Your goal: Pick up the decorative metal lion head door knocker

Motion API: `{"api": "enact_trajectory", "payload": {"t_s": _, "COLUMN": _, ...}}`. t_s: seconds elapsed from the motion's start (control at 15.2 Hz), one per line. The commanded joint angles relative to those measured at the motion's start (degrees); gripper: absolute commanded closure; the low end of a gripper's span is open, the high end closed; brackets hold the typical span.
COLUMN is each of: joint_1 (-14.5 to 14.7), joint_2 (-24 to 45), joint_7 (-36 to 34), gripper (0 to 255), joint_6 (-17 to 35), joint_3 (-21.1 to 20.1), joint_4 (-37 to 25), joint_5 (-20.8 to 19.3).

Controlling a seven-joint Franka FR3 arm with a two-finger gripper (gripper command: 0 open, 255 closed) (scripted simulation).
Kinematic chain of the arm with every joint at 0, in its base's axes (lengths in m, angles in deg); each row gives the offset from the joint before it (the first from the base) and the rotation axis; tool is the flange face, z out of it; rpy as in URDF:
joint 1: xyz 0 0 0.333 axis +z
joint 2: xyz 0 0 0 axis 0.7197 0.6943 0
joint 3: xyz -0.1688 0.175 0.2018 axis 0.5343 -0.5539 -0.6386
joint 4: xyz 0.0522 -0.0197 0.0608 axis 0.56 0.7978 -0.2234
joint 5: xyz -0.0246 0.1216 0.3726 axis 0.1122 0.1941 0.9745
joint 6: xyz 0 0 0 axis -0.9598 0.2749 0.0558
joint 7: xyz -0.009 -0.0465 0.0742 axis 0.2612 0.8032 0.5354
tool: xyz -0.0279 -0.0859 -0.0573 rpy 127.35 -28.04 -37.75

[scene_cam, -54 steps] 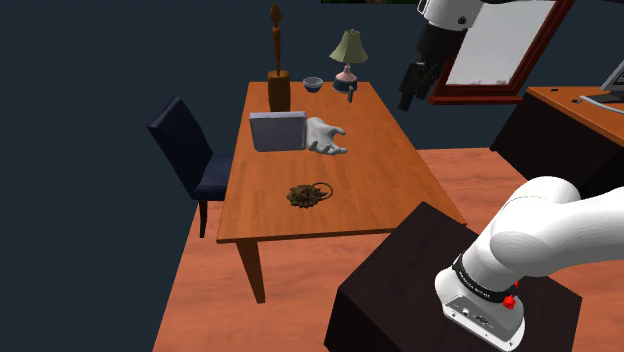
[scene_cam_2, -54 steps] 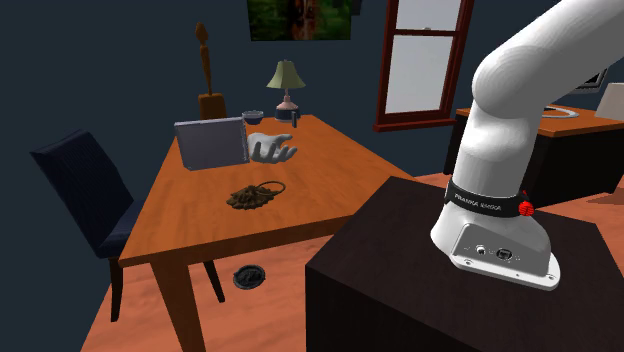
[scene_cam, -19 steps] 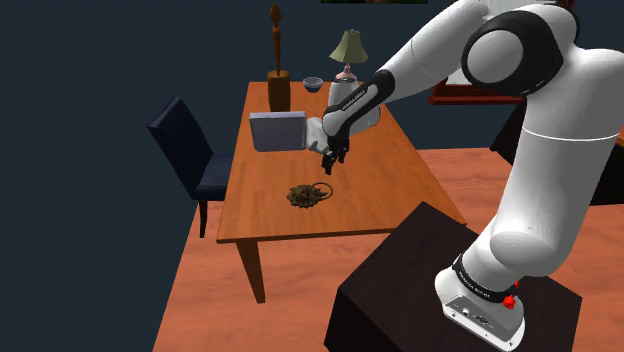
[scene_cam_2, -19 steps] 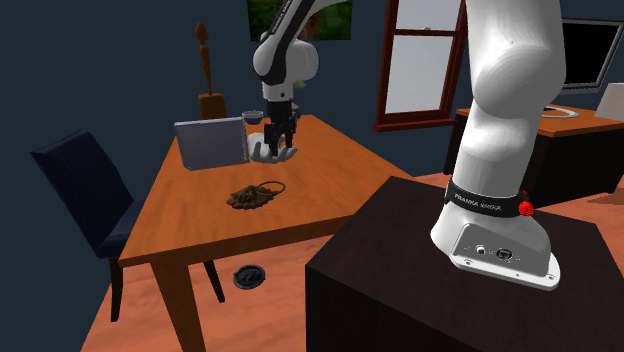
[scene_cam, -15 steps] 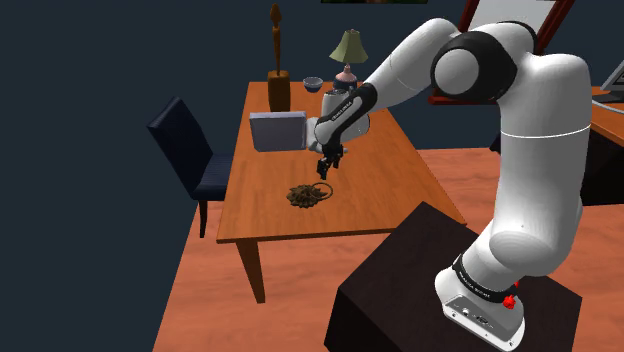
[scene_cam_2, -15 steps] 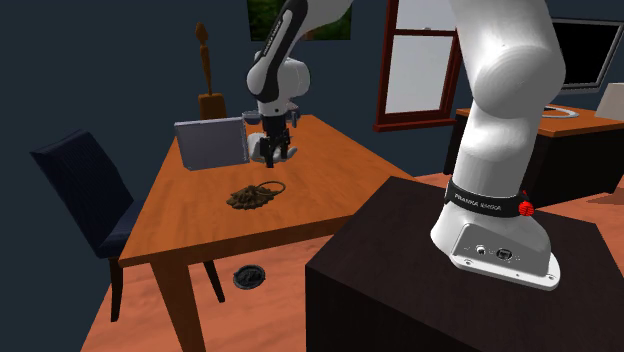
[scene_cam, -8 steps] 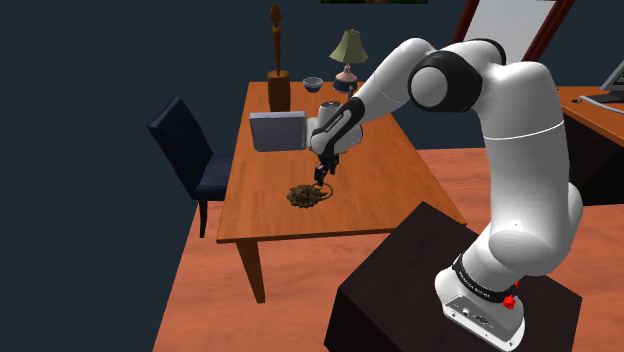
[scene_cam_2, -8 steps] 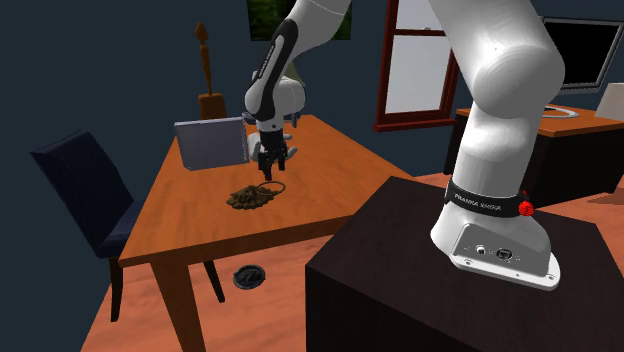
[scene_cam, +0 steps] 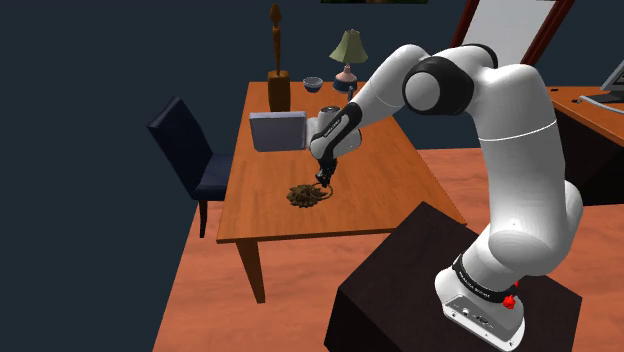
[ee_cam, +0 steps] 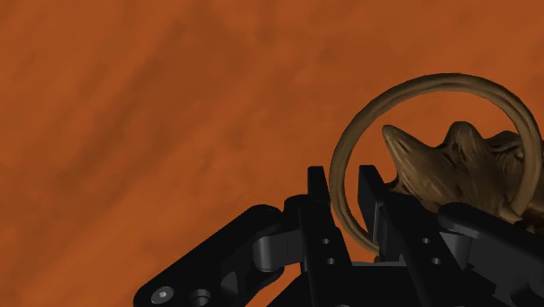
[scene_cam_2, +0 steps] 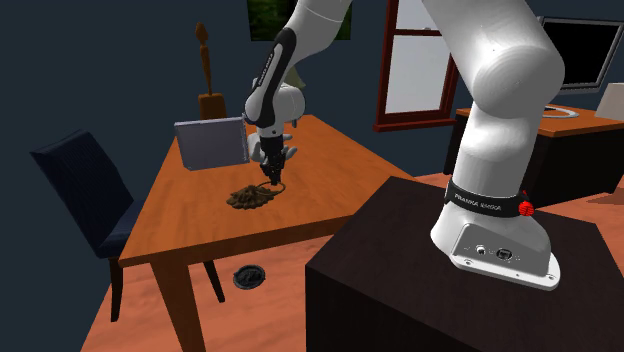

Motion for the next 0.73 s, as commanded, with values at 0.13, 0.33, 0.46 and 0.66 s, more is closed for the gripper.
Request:
{"api": "enact_trajectory", "payload": {"t_s": 0.13, "joint_1": 0.0, "joint_2": 0.01, "joint_7": 0.0, "gripper": 255, "joint_6": 0.02, "joint_3": 0.0, "joint_4": 0.0, "joint_5": 0.0}}
{"api": "enact_trajectory", "payload": {"t_s": 0.33, "joint_1": 0.06, "joint_2": -0.07, "joint_7": -0.06, "gripper": 255, "joint_6": 0.1, "joint_3": -0.01, "joint_4": 0.15, "joint_5": 0.0}}
{"api": "enact_trajectory", "payload": {"t_s": 0.46, "joint_1": 0.15, "joint_2": -1.44, "joint_7": -0.13, "gripper": 255, "joint_6": -0.83, "joint_3": 0.12, "joint_4": 0.6, "joint_5": -0.11}}
{"api": "enact_trajectory", "payload": {"t_s": 0.66, "joint_1": 0.29, "joint_2": -3.45, "joint_7": -0.25, "gripper": 255, "joint_6": -2.31, "joint_3": 0.3, "joint_4": 1.14, "joint_5": -0.3}}
